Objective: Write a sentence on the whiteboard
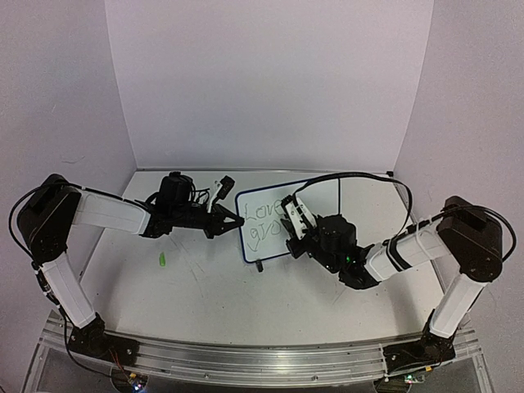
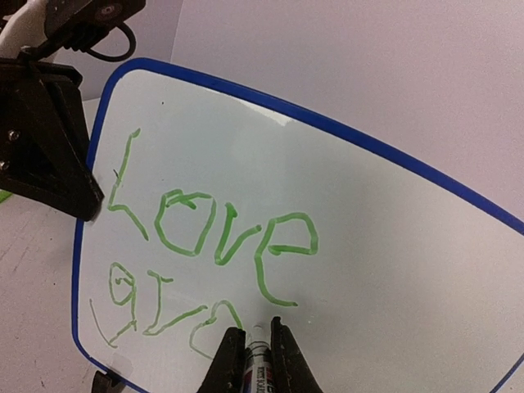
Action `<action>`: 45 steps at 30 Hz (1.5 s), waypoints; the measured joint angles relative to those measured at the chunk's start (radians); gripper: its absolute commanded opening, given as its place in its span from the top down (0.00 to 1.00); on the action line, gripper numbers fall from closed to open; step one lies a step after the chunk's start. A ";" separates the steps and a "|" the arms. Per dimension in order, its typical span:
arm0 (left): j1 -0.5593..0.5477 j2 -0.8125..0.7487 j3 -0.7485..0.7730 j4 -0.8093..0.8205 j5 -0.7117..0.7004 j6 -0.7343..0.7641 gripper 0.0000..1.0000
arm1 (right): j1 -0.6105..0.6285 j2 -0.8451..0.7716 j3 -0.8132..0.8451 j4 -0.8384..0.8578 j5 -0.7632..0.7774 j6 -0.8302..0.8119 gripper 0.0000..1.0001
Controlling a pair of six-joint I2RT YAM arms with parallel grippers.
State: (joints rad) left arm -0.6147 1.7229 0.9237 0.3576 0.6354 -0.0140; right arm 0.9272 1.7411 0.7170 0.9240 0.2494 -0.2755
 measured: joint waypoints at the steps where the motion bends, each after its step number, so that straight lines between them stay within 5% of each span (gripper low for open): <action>1: 0.000 0.000 0.000 0.000 -0.001 0.000 1.00 | 0.000 0.003 0.004 0.001 0.000 0.000 1.00; 45: 0.000 0.001 0.000 -0.001 -0.003 -0.001 1.00 | 0.003 0.019 -0.027 0.015 0.080 0.008 1.00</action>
State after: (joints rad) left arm -0.6144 1.7237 0.9237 0.3569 0.6327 -0.0151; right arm 0.9298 1.7603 0.6903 0.9391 0.3294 -0.2670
